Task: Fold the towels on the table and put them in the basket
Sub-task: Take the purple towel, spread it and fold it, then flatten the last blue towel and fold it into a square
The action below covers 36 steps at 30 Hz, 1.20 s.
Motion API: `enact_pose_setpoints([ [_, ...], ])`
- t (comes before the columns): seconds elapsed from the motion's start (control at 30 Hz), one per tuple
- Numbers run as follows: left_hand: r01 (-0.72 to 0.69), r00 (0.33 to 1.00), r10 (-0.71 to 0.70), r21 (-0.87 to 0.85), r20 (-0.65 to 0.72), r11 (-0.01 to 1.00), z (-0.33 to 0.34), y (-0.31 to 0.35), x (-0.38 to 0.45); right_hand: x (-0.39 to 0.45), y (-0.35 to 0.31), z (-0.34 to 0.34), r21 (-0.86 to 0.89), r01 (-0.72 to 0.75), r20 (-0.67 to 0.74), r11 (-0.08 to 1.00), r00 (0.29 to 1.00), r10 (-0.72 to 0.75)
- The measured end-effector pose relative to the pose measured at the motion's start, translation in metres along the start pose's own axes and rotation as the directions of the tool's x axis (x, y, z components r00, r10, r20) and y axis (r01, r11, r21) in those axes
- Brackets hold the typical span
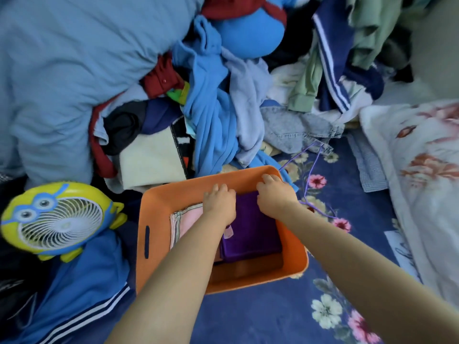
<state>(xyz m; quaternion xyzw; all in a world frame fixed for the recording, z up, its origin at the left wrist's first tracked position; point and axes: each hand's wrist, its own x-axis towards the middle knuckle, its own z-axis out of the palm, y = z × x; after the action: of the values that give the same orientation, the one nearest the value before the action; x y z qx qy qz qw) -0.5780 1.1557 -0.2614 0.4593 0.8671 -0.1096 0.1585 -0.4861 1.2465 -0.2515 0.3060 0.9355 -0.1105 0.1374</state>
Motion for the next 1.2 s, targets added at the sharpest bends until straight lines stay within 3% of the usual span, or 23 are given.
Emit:
enact_pose_setpoints([
  [0.33,0.073,0.978,-0.057,0.072,-0.201,0.995,-0.14,0.055,-0.156,-0.15,0.015,-0.124,0.025,0.1,-0.25,0.995,0.964,-0.091],
  [0.7,0.021,0.961,0.0,0.071,-0.277,0.997,-0.147,0.109,-0.34,-0.348,0.021,-0.142,-0.038,0.089,-0.395,0.995,0.914,-0.097],
  [1.0,-0.281,0.905,0.335,0.222,-0.263,0.934,-0.109,0.17,-0.477,-0.554,0.02,-0.081,0.077,-0.198,-0.494,0.977,0.844,0.21],
  [1.2,-0.584,0.729,0.654,0.316,-0.202,0.748,-0.058,0.283,-0.581,-0.732,0.052,-0.015,0.204,-0.496,-0.475,0.844,0.704,0.528],
])
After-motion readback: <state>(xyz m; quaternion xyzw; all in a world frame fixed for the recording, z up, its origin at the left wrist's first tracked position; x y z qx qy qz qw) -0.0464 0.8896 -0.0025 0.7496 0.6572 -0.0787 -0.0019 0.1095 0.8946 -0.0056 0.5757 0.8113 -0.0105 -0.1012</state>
